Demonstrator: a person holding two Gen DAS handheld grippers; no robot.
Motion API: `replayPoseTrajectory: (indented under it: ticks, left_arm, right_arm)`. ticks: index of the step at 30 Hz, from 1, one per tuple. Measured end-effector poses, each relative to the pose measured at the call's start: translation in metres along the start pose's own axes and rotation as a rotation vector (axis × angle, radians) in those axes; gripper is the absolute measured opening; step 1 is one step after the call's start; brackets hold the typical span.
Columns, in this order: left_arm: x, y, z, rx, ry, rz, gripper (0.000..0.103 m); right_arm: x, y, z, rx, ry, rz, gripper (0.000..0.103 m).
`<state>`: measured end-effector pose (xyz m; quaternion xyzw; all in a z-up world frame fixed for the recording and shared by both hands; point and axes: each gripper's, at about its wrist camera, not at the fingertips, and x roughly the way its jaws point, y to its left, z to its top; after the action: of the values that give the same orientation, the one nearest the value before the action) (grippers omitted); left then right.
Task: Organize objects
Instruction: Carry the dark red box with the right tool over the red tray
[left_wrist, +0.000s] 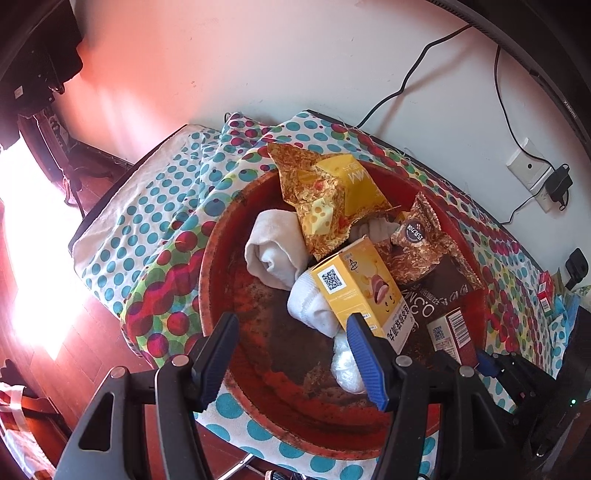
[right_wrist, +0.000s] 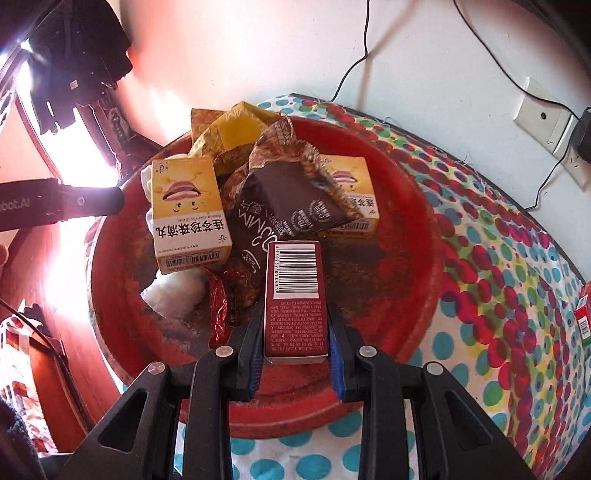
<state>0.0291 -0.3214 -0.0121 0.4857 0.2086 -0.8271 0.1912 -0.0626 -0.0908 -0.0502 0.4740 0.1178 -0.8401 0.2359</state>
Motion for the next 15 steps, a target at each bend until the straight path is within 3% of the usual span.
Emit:
replayPoseTrajectory:
  ticks: [2, 9, 15]
  left_arm:
    - [0.001, 0.001, 0.0, -0.004, 0.003, 0.0, 0.063]
    - [0.002, -0.003, -0.001, 0.0, 0.006, 0.007, 0.063]
    - [0.004, -0.008, -0.002, 0.02, 0.01, 0.016, 0.063]
  right_arm:
    - [-0.001, 0.001, -0.012, 0.007, 0.011, -0.002, 0.028]
    - [0.013, 0.004, 0.001, 0.028, 0.025, -0.004, 0.028]
    - [0.007, -0.002, -0.008, 0.028, 0.03, -0.007, 0.029]
